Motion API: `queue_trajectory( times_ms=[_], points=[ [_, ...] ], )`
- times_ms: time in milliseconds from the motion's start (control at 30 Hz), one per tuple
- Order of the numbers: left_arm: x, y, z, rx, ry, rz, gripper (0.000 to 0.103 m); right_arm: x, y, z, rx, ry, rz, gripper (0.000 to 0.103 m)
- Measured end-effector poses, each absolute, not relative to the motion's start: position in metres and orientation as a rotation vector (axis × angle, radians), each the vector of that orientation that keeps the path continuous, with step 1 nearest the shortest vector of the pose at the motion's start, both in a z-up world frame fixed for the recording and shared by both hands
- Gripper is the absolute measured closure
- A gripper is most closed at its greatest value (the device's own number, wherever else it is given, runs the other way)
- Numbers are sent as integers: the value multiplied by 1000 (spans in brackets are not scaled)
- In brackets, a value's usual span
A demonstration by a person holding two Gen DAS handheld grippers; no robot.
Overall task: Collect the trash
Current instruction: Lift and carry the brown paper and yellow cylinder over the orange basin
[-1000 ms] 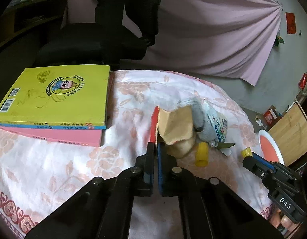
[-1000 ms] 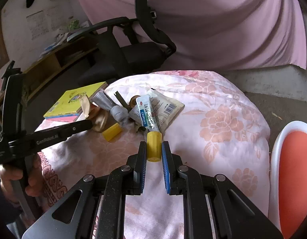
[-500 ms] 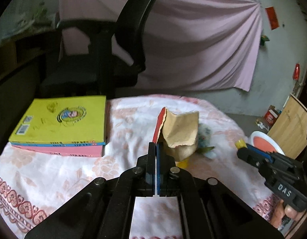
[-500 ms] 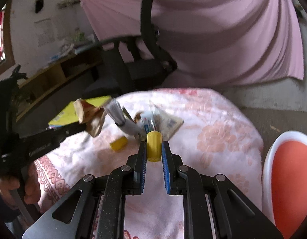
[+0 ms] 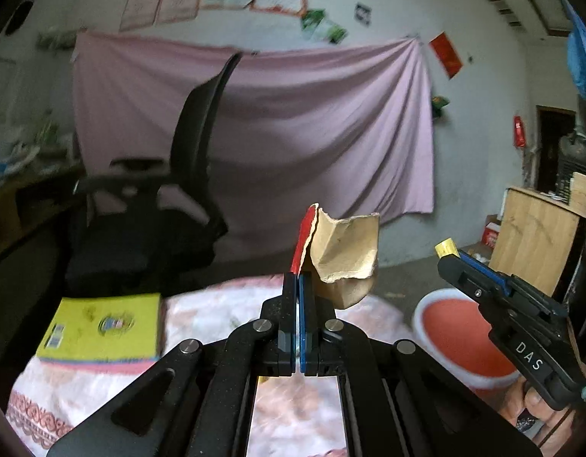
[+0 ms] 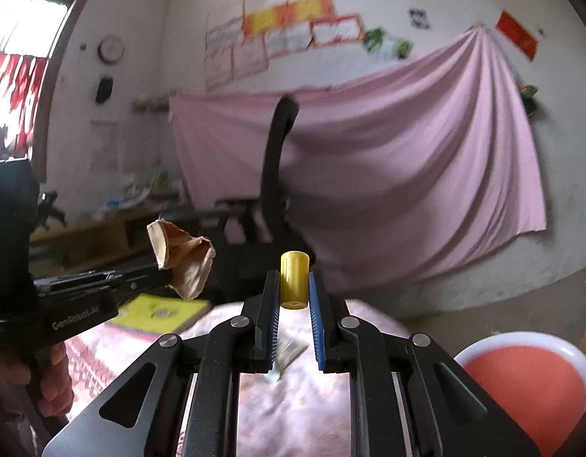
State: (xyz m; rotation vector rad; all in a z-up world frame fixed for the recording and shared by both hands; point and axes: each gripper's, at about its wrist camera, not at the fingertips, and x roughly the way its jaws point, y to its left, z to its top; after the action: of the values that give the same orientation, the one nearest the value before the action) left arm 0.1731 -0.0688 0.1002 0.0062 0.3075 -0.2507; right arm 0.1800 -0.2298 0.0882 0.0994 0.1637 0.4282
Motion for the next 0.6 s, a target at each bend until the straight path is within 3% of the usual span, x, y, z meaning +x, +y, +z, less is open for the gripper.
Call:
queue_trajectory(
  times_ms=[300, 600],
  points=[
    [166, -134, 112, 97, 224, -370, 103, 176, -292, 96, 188, 90, 283, 90],
    [174, -207, 98, 147, 273, -484, 103, 179, -353, 87, 287, 136, 132, 90]
  ],
)
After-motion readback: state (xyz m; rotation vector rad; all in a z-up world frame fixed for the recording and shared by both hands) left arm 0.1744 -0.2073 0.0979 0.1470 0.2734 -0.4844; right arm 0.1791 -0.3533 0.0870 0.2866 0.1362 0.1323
